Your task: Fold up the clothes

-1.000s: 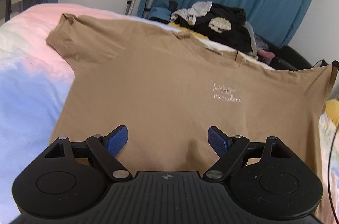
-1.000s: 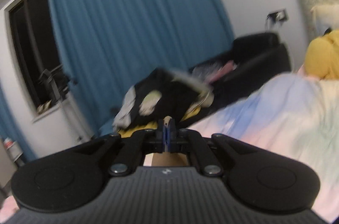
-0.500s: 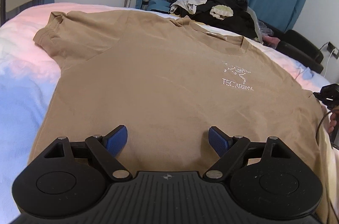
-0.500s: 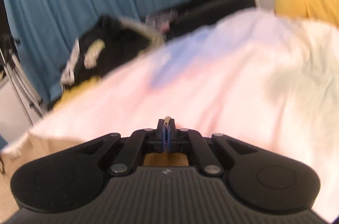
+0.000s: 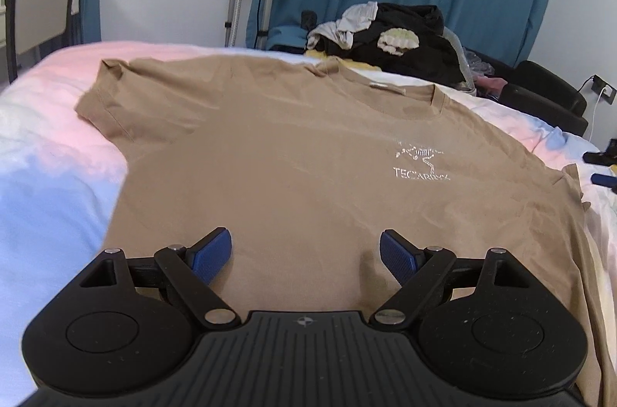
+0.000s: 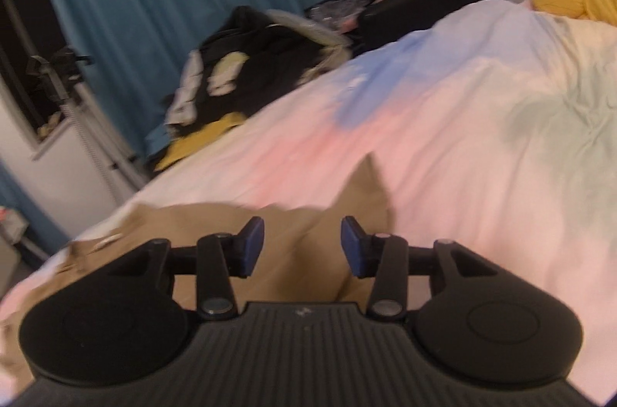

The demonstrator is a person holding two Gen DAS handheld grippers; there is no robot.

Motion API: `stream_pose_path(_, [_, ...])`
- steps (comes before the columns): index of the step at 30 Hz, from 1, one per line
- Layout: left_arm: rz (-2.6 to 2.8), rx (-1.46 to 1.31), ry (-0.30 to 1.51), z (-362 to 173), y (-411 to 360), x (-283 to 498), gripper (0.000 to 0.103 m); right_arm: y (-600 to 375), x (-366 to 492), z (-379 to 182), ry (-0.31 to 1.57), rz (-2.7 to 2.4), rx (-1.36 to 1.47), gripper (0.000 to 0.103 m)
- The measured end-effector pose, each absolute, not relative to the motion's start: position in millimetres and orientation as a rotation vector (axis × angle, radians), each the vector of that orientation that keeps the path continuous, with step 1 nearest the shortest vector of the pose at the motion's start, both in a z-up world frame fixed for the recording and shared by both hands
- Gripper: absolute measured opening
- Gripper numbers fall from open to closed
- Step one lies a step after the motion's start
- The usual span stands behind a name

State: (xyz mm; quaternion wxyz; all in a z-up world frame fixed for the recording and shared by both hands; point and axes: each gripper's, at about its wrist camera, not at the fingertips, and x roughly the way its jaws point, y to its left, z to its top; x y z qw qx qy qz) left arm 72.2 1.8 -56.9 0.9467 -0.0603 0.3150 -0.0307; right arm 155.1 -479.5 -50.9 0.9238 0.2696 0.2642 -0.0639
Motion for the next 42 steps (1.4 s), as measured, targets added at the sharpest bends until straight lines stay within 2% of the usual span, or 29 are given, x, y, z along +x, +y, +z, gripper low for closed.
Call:
stream_pose_path(8, [-0.066, -0.119, 0.594, -35, 7, 42, 0.087, -421, 92, -15, 0.56, 0.016, 0.57, 0.054])
stream_pose_path(16, [-0.097, -0.128, 0.568, -22, 8, 21, 0.087, -371, 35, -28, 0.681, 0.051, 0.537, 0.062])
stream_pose_path(18, [-0.101, -0.137, 0.565, -21, 11, 18, 0.087, -362, 22, -32, 0.706, 0.033, 0.53, 0.073])
stream_pose_path(21, [-0.102, -0.142, 0.566, -21, 15, 15, 0.087, -367, 11, -39, 0.728, -0.038, 0.585, 0.083])
stream_pose_path(30, [-0.143, -0.174, 0.566, -18, 21, 11, 0.087, -386, 3, -75, 0.86, -0.022, 0.891, 0.083])
stream_pose_path(38, [-0.136, -0.196, 0.575, -20, 25, 13, 0.087, -367, 2, -79, 0.927, 0.084, 0.897, 0.083])
stream_pose_path(42, [-0.13, -0.208, 0.577, -20, 27, 14, 0.087, -333, -9, -68, 0.988, 0.178, 0.75, 0.083])
